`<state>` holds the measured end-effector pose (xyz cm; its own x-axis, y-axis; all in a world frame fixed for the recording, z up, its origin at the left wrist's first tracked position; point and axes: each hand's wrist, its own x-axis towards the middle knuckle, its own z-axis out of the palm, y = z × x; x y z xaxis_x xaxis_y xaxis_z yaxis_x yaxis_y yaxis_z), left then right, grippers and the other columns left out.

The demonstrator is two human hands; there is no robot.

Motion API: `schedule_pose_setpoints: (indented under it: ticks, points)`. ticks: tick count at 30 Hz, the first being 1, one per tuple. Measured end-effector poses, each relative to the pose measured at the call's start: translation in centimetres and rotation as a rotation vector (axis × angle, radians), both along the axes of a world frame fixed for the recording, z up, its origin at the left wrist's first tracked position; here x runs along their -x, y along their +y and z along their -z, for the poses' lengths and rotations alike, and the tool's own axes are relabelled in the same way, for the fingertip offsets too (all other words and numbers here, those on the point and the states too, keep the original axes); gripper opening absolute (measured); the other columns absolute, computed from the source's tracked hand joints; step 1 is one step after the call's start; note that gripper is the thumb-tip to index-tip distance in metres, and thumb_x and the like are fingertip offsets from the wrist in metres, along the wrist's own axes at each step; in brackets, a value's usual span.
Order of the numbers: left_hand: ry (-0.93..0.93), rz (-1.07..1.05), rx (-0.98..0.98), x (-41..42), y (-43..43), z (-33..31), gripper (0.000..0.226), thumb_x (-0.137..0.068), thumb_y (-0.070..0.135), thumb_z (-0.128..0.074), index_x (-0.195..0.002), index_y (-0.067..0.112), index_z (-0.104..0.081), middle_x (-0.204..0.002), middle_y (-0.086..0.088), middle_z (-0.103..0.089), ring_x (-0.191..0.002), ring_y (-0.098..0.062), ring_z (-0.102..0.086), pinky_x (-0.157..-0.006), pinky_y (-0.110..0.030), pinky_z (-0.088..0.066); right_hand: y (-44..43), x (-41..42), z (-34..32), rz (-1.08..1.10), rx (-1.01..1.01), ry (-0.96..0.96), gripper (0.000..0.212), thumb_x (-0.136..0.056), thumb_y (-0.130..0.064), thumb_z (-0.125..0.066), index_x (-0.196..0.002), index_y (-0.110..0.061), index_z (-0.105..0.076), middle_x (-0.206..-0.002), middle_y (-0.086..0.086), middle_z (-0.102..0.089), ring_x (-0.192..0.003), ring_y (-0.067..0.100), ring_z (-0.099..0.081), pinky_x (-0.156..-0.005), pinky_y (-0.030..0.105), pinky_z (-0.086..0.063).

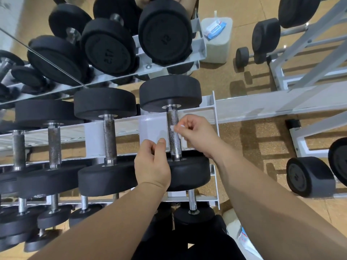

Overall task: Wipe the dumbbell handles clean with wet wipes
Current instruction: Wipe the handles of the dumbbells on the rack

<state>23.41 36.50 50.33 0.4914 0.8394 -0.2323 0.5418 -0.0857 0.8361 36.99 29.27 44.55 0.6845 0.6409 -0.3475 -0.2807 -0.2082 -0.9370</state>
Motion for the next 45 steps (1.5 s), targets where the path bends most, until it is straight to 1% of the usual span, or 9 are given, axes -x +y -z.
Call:
schedule_pose_setpoints:
  ticks: [5,10,17,21,25,32,39,42,45]
  points:
    - [0.010,-0.007,0.004,0.0,0.0,0.0,0.052,-0.084,0.052,-0.047,-0.078,0.000,-0.043,-0.067,-0.001,-0.040,-0.058,-0.008,-0.033,-0.059,-0.026,-0.032,1.1,0.3,-0.1,0.089,0.006,-0.068,0.017,-0.088,-0.023,-0.074,-0.078,-0.016,-0.064,-0.060,-0.008,-0.049,-0.057,0.007,-0.042,-0.062,0.027,-0.038]
    - [-0.001,-0.027,0.032,0.0,0.1,0.2,0.049,-0.085,0.053,-0.045,-0.075,0.005,-0.041,-0.065,0.004,-0.039,-0.060,-0.009,-0.032,-0.062,-0.031,-0.032,-2.6,0.3,-1.0,-0.475,0.173,-0.042,0.016,-0.083,-0.023,-0.080,-0.080,-0.011,-0.071,-0.064,-0.008,-0.060,-0.058,0.005,-0.050,-0.062,0.022,-0.041]
    - [-0.007,-0.008,0.028,0.0,0.0,-0.1,0.046,-0.087,0.052,-0.044,-0.073,0.008,-0.039,-0.064,0.003,-0.038,-0.058,-0.008,-0.031,-0.060,-0.027,-0.031,2.6,-0.5,-0.4,0.228,0.013,-0.023,0.019,-0.087,-0.021,-0.074,-0.076,-0.021,-0.059,-0.066,-0.004,-0.057,-0.062,0.014,-0.052,-0.066,0.043,-0.050]
    - [-0.008,-0.019,0.053,0.0,0.0,-0.2,0.044,-0.086,0.052,-0.044,-0.072,0.010,-0.038,-0.066,0.002,-0.037,-0.058,-0.007,-0.031,-0.060,-0.028,-0.030,1.0,0.1,-0.5,0.049,0.050,-0.068,0.023,-0.087,-0.020,-0.076,-0.073,-0.022,-0.058,-0.071,-0.003,-0.057,-0.065,0.008,-0.050,-0.068,0.028,-0.044]
    - [0.003,-0.010,0.055,0.0,0.1,-0.3,0.045,-0.086,0.053,-0.044,-0.072,0.011,-0.038,-0.065,0.001,-0.038,-0.058,-0.009,-0.031,-0.061,-0.032,-0.031,-1.3,0.0,-1.1,-0.339,0.227,-0.166,0.022,-0.084,-0.025,-0.079,-0.072,-0.022,-0.061,-0.074,-0.001,-0.065,-0.068,0.010,-0.057,-0.070,0.032,-0.048]
    - [0.020,-0.010,0.048,0.0,0.0,-0.3,0.046,-0.086,0.054,-0.044,-0.072,0.009,-0.039,-0.065,0.002,-0.038,-0.058,-0.009,-0.031,-0.062,-0.032,-0.032,3.0,-0.6,-1.4,0.111,0.084,-0.144,0.018,-0.088,-0.025,-0.073,-0.077,-0.022,-0.059,-0.075,0.000,-0.060,-0.070,0.013,-0.054,-0.071,0.032,-0.047]
    - [0.019,-0.003,0.056,0.1,0.2,-0.5,0.047,-0.094,0.050,-0.048,-0.074,0.009,-0.040,-0.063,0.005,-0.039,-0.058,-0.011,-0.034,-0.062,-0.032,-0.033,-1.4,-0.8,-2.3,-0.562,0.265,-0.123,0.018,-0.079,-0.020,-0.082,-0.070,-0.020,-0.066,-0.061,-0.014,-0.060,-0.058,0.001,-0.052,-0.062,0.023,-0.043]
    - [0.017,-0.001,0.056,0.1,0.1,-0.5,0.045,-0.102,0.039,-0.050,-0.078,0.003,-0.041,-0.065,0.002,-0.039,-0.056,-0.008,-0.032,-0.061,-0.031,-0.032,-0.5,-1.3,-1.5,-0.310,0.151,-0.031,0.019,-0.082,-0.020,-0.081,-0.072,-0.019,-0.065,-0.062,-0.010,-0.058,-0.055,0.006,-0.047,-0.059,0.024,-0.041]
    - [0.013,0.001,0.059,0.1,0.1,-0.4,0.051,-0.090,0.052,-0.045,-0.078,0.003,-0.041,-0.065,0.003,-0.038,-0.057,-0.009,-0.032,-0.059,-0.028,-0.031,1.4,-1.5,-0.2,0.085,0.011,0.037,0.022,-0.083,-0.017,-0.079,-0.073,-0.022,-0.061,-0.068,-0.005,-0.054,-0.064,0.012,-0.047,-0.066,0.031,-0.041]
